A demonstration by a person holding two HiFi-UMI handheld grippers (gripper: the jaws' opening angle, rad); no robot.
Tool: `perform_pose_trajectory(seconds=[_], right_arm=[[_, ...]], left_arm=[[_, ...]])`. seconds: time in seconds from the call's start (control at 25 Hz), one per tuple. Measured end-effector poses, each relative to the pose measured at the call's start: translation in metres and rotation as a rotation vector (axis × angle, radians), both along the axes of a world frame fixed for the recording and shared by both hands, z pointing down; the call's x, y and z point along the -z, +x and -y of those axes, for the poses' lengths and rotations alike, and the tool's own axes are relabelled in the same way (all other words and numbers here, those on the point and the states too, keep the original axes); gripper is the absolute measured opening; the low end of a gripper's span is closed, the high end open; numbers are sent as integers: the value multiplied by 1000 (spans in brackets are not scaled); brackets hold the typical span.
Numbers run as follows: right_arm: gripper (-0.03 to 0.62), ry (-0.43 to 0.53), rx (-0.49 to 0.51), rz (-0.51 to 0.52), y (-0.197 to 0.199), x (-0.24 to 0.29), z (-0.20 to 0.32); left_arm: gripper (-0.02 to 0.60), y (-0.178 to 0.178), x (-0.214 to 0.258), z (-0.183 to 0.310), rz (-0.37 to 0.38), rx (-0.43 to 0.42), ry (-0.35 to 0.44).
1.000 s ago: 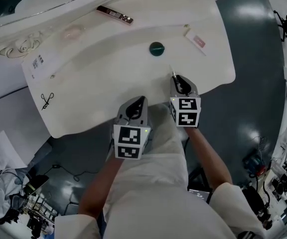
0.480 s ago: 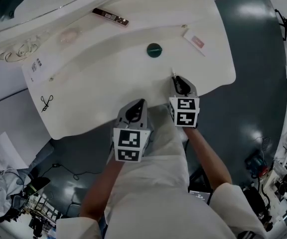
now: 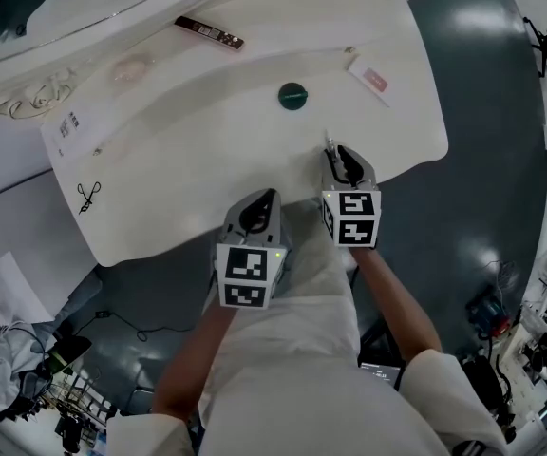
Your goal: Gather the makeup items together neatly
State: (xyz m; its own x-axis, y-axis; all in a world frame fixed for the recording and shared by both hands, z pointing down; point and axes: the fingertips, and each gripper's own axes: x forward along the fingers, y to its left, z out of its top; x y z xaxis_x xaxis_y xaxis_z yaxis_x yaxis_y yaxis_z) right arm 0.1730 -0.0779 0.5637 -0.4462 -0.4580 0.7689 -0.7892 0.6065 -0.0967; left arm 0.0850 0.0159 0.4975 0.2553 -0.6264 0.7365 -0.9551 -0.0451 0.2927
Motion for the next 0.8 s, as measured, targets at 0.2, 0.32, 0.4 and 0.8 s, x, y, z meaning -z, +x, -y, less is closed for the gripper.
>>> perform_pose_trajectory(seconds=[0.2,0.32,0.4,0.8], right_arm=[[75,44,28,6,-6,18,1],[75,59,59,12,-12,27,1],[75,67,90,26,-17,34,2],[75,151,416,-14,-46,60,10]], left_arm=[[-5,-3,3,4,-6,1,7],[-5,-3,6,6,-11,1,10],[-5,-2,9,9,-15,0,14],[-5,-11,18,24,-19,51,35]])
